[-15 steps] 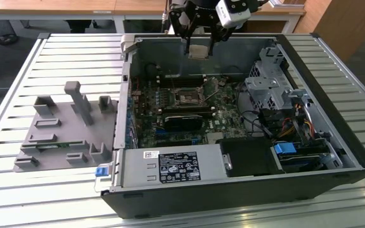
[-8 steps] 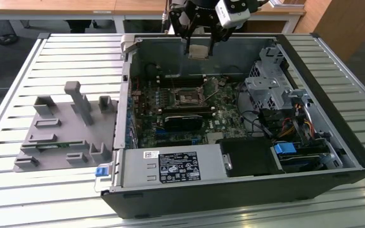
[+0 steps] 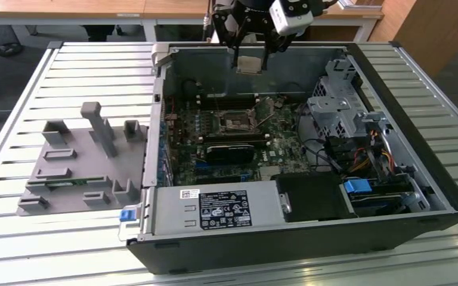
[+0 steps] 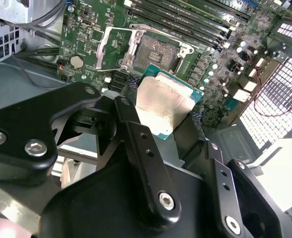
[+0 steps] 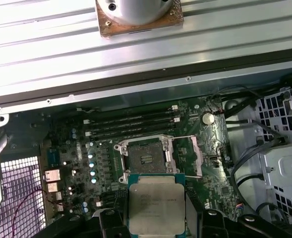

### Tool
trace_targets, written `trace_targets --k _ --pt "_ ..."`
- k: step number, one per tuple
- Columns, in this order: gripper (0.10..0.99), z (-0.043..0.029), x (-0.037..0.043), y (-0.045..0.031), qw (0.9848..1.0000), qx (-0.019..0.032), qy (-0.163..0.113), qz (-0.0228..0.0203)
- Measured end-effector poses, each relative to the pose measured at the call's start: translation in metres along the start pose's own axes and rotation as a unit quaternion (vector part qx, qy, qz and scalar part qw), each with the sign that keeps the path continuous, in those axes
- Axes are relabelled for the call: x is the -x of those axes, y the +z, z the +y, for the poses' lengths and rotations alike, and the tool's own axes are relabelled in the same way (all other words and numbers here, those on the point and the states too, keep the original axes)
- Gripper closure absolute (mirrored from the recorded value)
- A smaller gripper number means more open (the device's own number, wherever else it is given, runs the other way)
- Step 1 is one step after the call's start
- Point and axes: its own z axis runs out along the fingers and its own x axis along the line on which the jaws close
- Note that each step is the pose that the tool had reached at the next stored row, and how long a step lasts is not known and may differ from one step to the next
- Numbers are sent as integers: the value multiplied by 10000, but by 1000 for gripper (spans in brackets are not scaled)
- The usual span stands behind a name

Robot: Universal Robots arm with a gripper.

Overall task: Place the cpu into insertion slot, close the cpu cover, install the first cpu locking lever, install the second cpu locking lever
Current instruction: 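Place the cpu into insertion slot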

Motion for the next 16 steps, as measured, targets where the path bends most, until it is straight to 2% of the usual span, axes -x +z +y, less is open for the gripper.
trace_targets --k 16 --pt "541 0 0 0 9996 6 290 -26"
